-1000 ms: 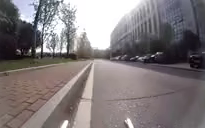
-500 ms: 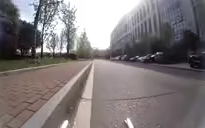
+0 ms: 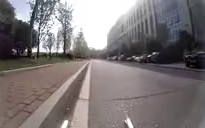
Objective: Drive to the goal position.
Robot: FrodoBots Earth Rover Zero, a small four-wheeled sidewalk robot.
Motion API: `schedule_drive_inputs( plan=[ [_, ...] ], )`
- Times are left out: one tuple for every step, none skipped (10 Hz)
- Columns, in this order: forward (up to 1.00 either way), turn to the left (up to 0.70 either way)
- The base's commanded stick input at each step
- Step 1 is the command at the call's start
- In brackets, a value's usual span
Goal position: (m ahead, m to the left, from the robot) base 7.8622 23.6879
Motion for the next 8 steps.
schedule_drive_inputs(
  plan=[
    [0.0, 0.0],
    [0.0, 0.0],
    [0.0, 0.0],
    [0.0, 0.0],
    [0.0, 0.0],
    [0.0, 0.0],
    [0.07, 0.0],
    [0.32, 0.0]
  ],
)
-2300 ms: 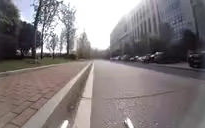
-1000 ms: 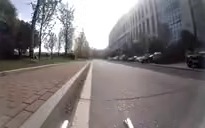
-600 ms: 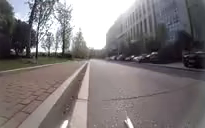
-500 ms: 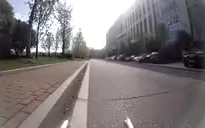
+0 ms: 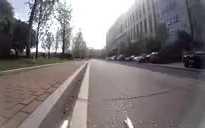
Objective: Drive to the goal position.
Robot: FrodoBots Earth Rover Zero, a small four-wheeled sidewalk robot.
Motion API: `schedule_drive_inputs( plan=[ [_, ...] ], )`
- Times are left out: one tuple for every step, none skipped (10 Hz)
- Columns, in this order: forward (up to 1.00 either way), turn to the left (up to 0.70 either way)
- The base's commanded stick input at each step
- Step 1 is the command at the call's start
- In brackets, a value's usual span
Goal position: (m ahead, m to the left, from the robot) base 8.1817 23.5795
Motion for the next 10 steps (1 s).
schedule_drive_inputs(
  plan=[
    [0.45, -0.13],
    [0.45, -0.27],
    [0.45, -0.27],
    [0.45, -0.27],
    [0.45, -0.2],
    [0.45, -0.03],
    [0.45, 0.0],
    [0.45, -0.07],
    [0.45, -0.26],
    [0.45, -0.18]
  ],
)
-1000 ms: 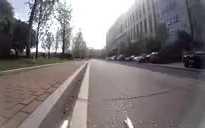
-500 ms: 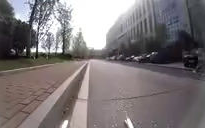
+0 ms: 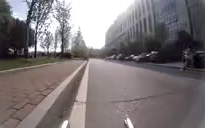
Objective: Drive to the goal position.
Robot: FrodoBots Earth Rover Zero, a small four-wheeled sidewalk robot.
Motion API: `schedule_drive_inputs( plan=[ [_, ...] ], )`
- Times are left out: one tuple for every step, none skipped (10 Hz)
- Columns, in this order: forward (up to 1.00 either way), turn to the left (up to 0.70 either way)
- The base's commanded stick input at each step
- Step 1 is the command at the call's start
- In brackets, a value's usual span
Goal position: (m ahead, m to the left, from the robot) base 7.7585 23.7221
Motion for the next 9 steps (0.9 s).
schedule_drive_inputs(
  plan=[
    [0.45, 0.0],
    [0.45, 0.0],
    [0.45, -0.06],
    [0.45, -0.21],
    [0.45, 0.0],
    [0.45, 0.0],
    [0.45, 0.0],
    [0.45, 0.0],
    [0.45, 0.0]
  ],
)
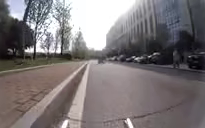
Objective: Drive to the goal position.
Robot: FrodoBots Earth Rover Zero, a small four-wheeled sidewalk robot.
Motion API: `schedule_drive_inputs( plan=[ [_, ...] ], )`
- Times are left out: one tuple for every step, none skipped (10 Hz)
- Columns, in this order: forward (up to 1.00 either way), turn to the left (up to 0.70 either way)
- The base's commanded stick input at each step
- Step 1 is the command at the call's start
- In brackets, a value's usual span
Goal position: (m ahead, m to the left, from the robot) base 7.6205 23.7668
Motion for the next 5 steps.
schedule_drive_inputs(
  plan=[
    [0.45, 0.0],
    [0.45, 0.0],
    [0.45, 0.0],
    [0.45, 0.0],
    [0.45, 0.0]
  ],
)
